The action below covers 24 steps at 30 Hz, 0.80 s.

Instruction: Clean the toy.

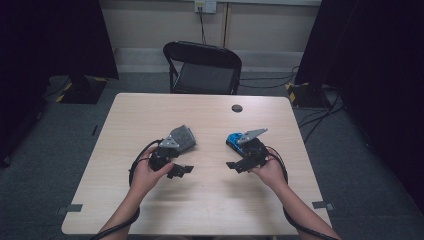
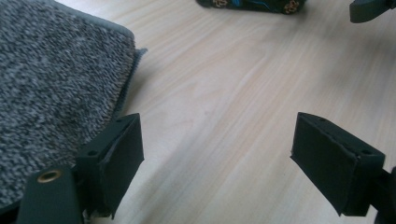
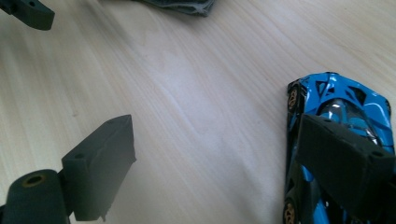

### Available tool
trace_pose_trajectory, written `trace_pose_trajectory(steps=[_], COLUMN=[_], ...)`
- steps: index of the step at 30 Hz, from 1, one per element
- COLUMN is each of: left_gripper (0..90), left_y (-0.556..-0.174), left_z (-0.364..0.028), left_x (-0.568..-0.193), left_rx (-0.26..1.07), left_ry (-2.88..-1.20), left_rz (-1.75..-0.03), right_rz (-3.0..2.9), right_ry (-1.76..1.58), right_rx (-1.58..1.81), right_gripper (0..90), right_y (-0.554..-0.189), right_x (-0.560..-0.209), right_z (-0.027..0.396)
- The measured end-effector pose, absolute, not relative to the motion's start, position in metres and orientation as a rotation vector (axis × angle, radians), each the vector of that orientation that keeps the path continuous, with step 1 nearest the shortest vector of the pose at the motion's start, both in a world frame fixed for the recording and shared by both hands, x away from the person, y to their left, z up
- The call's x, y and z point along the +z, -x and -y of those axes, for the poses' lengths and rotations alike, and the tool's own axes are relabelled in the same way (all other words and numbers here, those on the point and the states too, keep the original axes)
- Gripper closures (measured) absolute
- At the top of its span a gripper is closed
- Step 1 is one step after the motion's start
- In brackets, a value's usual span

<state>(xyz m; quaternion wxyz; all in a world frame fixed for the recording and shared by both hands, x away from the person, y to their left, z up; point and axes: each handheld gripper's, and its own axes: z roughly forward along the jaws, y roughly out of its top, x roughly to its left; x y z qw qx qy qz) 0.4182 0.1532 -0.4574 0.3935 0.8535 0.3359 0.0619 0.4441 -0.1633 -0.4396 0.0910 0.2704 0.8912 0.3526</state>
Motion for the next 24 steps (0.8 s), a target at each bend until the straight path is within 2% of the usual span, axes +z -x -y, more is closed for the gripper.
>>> trace_pose_trajectory(steps=[24], left_gripper=[16.9], left_y=[-0.394], left_z=[-0.156], left_x=[-0.47], left_rx=[0.148], left_ry=[-2.22], left_rz=[-0.781], right_rz=[-2.701], right_ry=[-0.75], right_rx=[1.065], right_gripper=[11.5], right_y=[-0.419], right_x=[-0.453], right_z=[0.163])
